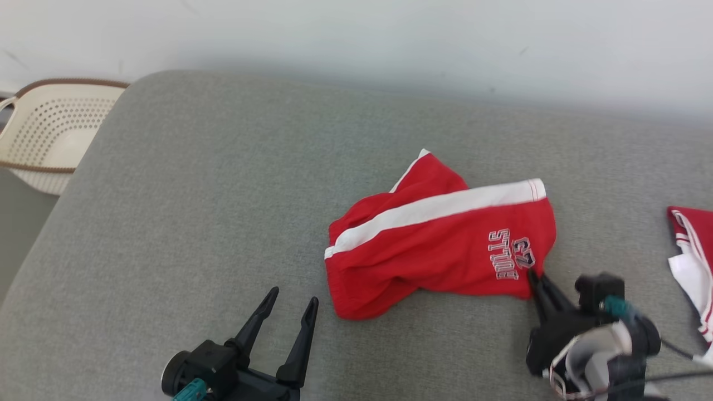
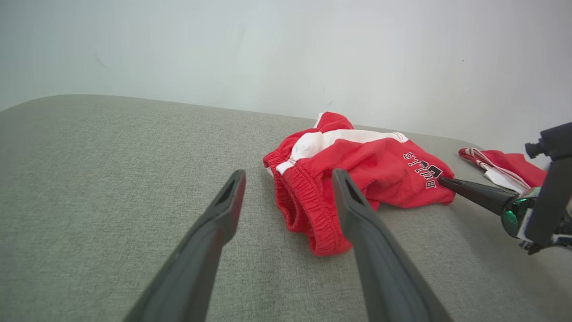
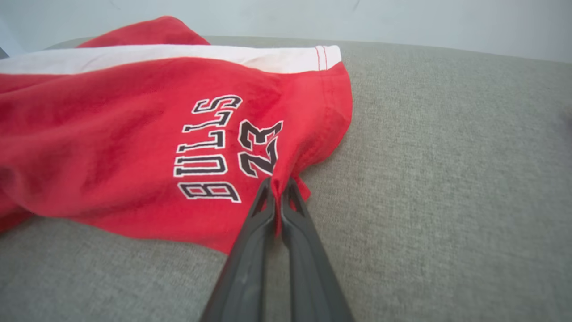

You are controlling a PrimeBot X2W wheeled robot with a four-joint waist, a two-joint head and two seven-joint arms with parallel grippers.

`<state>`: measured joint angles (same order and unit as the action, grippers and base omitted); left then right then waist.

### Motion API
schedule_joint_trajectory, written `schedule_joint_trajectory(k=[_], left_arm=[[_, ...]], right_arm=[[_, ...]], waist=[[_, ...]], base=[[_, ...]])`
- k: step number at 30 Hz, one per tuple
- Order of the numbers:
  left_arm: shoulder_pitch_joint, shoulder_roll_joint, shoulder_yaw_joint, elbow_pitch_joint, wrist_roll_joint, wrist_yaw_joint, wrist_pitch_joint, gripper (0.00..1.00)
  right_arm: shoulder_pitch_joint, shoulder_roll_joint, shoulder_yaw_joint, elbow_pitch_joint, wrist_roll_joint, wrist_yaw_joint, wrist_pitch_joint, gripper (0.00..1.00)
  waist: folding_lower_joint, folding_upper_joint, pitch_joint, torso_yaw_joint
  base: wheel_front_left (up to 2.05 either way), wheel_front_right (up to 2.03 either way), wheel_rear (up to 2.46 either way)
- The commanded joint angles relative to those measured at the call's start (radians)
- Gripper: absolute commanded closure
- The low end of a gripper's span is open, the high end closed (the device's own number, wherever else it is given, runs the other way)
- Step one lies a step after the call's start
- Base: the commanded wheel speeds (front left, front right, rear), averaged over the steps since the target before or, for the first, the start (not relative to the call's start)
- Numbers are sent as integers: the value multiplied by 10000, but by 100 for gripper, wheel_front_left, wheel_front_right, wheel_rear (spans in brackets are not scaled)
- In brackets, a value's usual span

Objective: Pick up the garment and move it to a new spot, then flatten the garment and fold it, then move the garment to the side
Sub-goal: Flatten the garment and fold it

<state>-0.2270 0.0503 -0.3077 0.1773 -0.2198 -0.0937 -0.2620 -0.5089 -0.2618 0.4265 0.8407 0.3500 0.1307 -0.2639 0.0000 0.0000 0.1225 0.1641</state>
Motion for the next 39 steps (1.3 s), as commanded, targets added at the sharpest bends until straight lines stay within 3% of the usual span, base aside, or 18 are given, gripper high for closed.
schedule_joint_trajectory(k=[1,10,19,20,21,28,39], left_arm=[[131,6,-36,-40,-152,40,-40,0],[430,9,-376,-27,-455,155,-40,0],[728,9,-480,522,-759,385,-40,0],[703,7,-464,592,-783,414,-40,0],[684,9,-418,672,-813,420,-40,0],[211,7,-383,1066,-1176,342,-40,0],[-1415,7,-835,2924,-2240,195,-40,0]], right_arm=[[385,-47,89,-167,-51,0,7,100],[2136,-598,505,-1687,-359,0,7,100],[3279,-675,156,-1917,-478,0,7,97],[3353,-631,37,-1985,-446,0,7,54],[3405,-577,-11,-2063,-436,0,7,0],[3569,-404,-596,-3061,-616,0,7,0],[3357,-129,-1161,-4317,-992,0,7,0]], waist=[[0,0,-189,-200],[0,0,-896,-918],[0,0,-1294,-1131],[0,0,-1300,-1166],[0,0,-1305,-1220],[0,0,-1205,-1559],[0,0,-725,-2165]], base=[[0,0,0],[0,0,0],[0,0,0],[0,0,0],[0,0,0],[0,0,0],[0,0,0]])
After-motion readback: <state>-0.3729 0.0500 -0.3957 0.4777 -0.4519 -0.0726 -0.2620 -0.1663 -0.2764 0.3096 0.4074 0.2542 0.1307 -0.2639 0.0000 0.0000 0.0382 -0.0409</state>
